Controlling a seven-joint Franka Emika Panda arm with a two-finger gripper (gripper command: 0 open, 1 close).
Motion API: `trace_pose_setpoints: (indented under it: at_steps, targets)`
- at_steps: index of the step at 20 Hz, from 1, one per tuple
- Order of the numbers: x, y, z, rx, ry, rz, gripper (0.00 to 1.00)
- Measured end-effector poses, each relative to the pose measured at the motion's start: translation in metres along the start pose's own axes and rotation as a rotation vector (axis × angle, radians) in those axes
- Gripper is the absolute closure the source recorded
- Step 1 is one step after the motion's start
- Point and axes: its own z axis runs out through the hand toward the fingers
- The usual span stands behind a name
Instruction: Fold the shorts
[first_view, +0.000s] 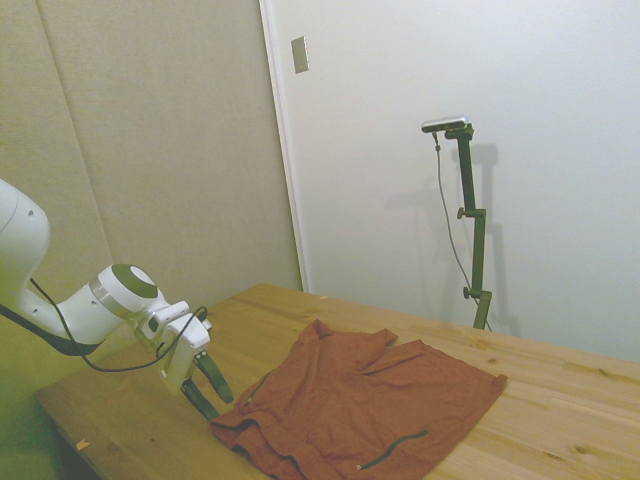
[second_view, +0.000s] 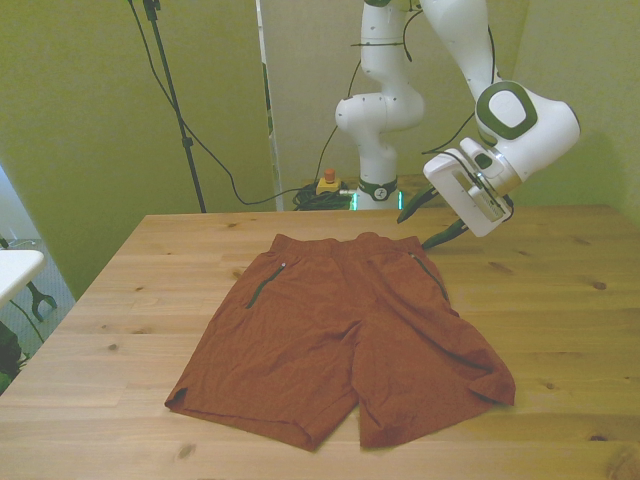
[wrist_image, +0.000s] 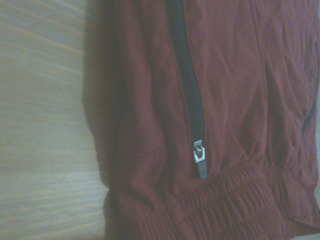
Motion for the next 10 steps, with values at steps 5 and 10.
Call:
trace_pose_setpoints:
  at_steps: [5, 10]
  targets:
    - [0.003, -0.004, 0.012, -0.035, -0.016, -0.003, 1.00]
    - [0.006, -0.005, 0.013, -0.037, -0.020, 0.000, 1.00]
